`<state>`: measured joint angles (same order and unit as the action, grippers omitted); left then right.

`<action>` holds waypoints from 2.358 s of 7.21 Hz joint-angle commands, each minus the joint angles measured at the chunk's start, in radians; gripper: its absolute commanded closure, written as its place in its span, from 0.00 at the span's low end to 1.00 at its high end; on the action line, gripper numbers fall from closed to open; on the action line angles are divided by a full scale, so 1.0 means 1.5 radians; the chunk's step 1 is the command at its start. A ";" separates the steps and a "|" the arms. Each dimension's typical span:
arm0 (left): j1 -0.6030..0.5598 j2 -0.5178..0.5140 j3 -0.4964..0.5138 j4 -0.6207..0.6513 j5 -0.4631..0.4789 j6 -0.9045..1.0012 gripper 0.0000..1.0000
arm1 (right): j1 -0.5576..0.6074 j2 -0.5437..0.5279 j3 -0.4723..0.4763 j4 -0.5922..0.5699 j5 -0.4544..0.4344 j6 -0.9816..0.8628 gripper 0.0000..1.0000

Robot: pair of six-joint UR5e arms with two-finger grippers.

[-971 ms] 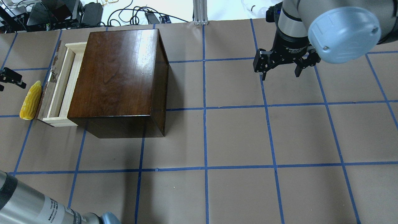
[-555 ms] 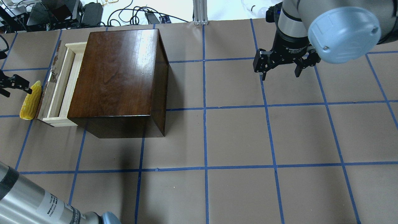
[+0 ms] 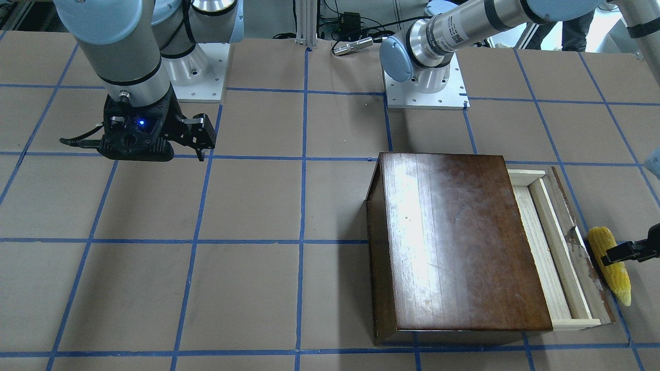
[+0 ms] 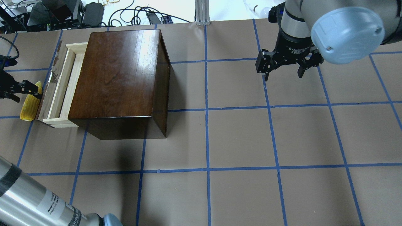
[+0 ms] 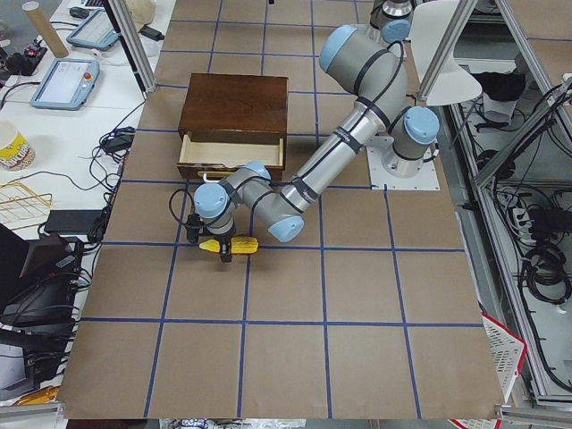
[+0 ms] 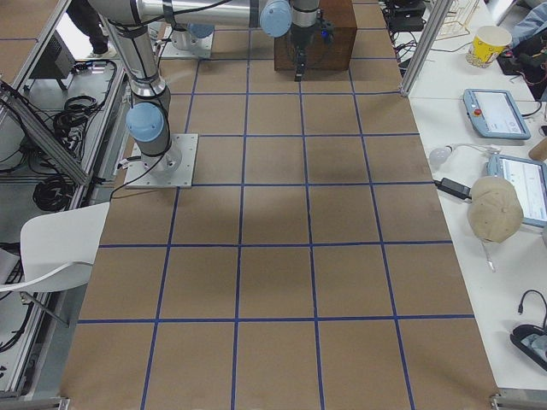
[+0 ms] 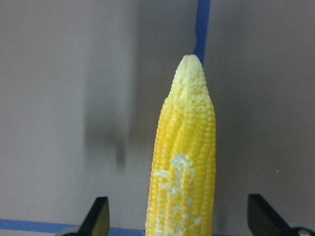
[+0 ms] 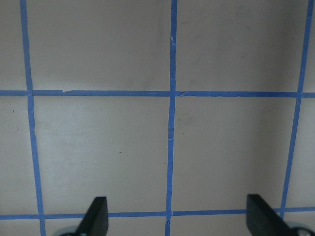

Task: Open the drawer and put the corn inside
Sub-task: 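Lower the left gripper onto the yellow corn cob and grasp it, then lift the corn cob and carry it over the open drawer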

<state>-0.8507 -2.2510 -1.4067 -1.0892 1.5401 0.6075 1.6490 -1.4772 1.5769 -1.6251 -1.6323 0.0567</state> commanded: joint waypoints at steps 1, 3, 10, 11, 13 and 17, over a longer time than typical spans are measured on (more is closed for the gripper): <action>-0.001 -0.007 0.000 0.001 -0.001 0.000 0.00 | 0.000 0.000 0.000 0.000 0.000 0.000 0.00; -0.001 -0.011 0.006 0.000 0.006 0.000 0.77 | 0.000 0.000 0.000 0.000 0.000 0.000 0.00; -0.053 0.075 0.104 -0.151 -0.009 0.007 0.99 | 0.000 0.000 0.000 0.000 0.001 0.000 0.00; -0.063 0.102 0.134 -0.201 -0.010 0.007 0.99 | 0.000 0.000 0.000 0.000 0.001 0.000 0.00; -0.107 0.156 0.169 -0.269 -0.009 0.006 0.99 | 0.000 0.001 0.000 0.000 0.001 0.000 0.00; -0.203 0.167 0.157 -0.298 -0.022 -0.011 0.99 | 0.000 0.000 0.000 0.000 0.001 0.000 0.00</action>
<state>-1.1204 -1.9853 -1.1643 -1.5305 1.5119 0.6005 1.6490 -1.4771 1.5769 -1.6246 -1.6299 0.0567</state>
